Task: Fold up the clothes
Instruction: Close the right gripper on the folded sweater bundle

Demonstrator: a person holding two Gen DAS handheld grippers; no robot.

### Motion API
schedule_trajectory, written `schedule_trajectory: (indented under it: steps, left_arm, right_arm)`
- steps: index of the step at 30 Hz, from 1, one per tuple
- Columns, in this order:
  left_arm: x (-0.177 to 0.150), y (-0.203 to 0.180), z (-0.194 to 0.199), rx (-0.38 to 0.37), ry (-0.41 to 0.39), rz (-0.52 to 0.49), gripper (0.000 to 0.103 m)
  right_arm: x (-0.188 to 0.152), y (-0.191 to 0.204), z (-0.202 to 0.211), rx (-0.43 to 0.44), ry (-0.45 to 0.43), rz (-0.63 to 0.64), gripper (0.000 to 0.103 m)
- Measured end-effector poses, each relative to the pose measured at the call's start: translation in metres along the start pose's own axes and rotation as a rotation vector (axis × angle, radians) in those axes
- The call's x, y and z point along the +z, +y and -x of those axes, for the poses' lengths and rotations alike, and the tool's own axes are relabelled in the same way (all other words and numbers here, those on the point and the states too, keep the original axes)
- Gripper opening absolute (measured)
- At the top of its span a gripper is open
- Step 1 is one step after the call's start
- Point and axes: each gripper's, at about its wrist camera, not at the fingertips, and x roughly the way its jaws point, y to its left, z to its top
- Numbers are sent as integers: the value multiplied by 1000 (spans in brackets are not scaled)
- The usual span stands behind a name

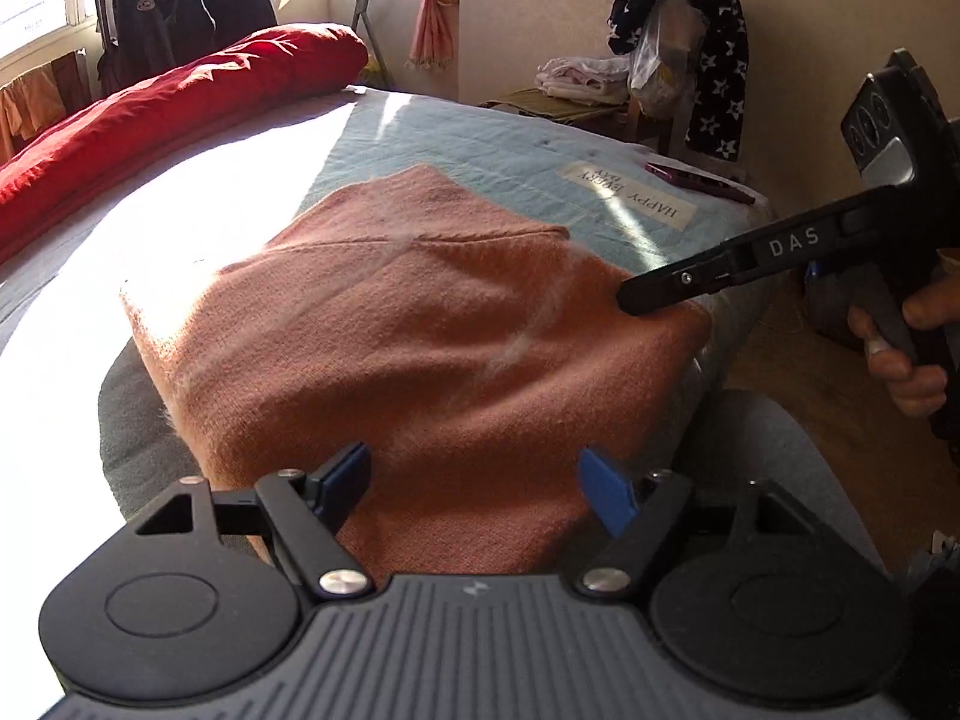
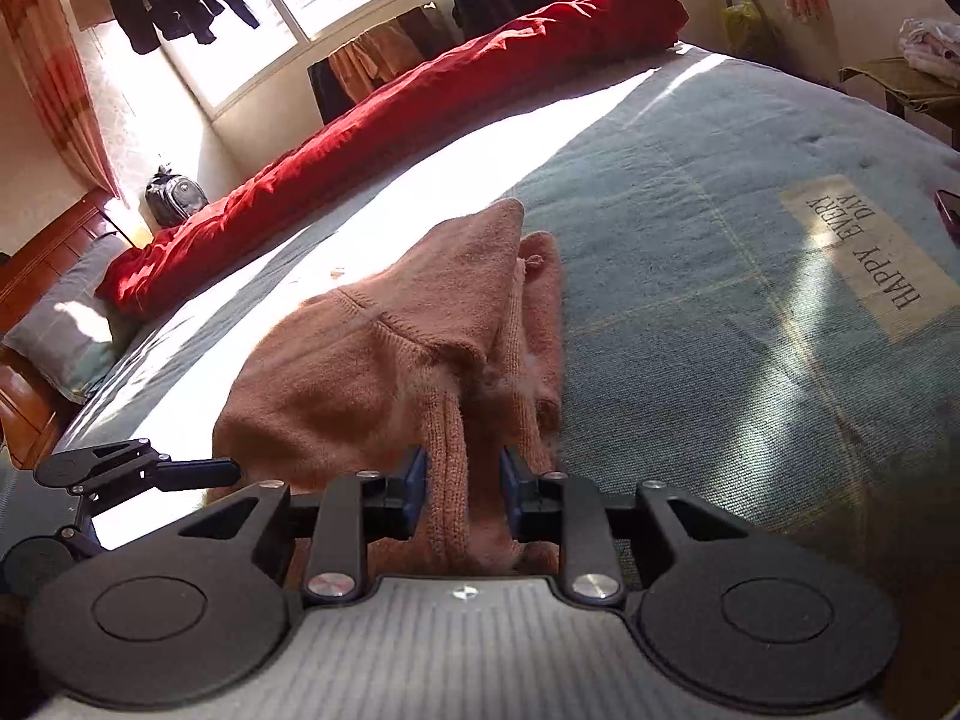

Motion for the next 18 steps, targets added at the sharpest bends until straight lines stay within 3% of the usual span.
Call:
schedule_trajectory:
  steps: [4,10,12,14,18]
  left_arm:
    - [14,15,-1,63,-42,-2,78]
    - [16,44,-33,51,-12,78,78]
    - [16,45,-40,46,-16,80,79]
    - [19,43,-45,41,-13,74,83]
    - [28,39,-55,26,-14,26,83]
  right_arm:
    - [27,0,-5,14,-52,-11,41]
    - [51,-9,-65,30,5,-39,41]
    - [49,-10,-79,30,15,-38,38]
    - [48,-12,-86,30,12,-51,20]
    - [57,-13,-83,41,-15,-49,13]
